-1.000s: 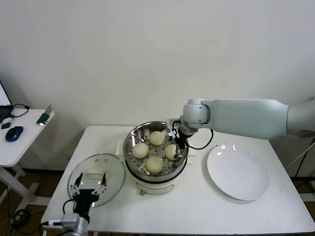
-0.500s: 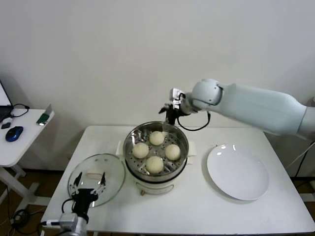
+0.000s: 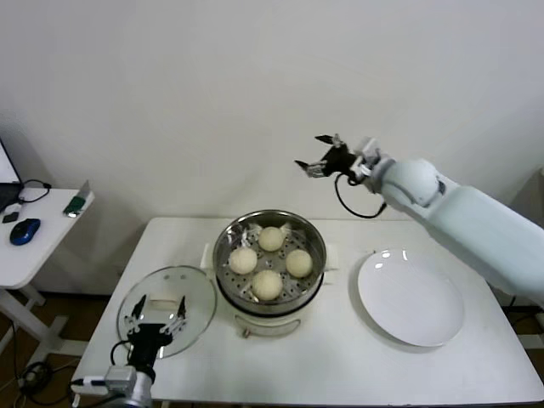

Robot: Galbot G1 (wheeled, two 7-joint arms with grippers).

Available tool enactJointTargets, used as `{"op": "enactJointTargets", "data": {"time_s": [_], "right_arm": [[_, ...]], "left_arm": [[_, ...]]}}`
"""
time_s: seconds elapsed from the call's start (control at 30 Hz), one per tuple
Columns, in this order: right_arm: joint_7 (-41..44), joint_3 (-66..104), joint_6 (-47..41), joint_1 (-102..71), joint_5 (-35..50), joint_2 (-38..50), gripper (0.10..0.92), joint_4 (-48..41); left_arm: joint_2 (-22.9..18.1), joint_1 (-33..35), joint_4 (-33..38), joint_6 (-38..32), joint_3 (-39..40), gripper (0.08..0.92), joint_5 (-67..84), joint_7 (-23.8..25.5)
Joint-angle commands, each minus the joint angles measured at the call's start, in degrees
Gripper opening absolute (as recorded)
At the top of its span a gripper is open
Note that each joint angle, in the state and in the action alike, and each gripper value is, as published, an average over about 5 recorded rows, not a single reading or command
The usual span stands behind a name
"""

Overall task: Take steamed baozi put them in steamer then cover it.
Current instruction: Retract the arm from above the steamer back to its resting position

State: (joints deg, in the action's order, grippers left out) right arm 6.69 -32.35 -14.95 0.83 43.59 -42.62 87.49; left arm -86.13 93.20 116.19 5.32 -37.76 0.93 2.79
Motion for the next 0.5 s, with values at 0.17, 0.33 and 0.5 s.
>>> {"op": "enactJointTargets", "data": {"time_s": [0.17,0.33,0.5], "right_arm": [[-7.9,58.0,16.0,-63.2,-13.2,1.2,0.823,14.2],[-4.0,67.0,24.4,-77.9,-16.1,-6.7,0.823,14.7],[-2.8,69.6,30.7,-86.9,-19.1,-12.0,0.823,14.4]], "left_arm": [[0.4,-0.1,-0.5,-0.5,0.2,0.823,-0.5,0.0],[1.3,0.4,-0.7,-2.2,0.2,0.823,-1.8,-0.8],[2.3,1.1,-1.2,-4.8,0.2,0.823,-4.0,-2.8]]}}
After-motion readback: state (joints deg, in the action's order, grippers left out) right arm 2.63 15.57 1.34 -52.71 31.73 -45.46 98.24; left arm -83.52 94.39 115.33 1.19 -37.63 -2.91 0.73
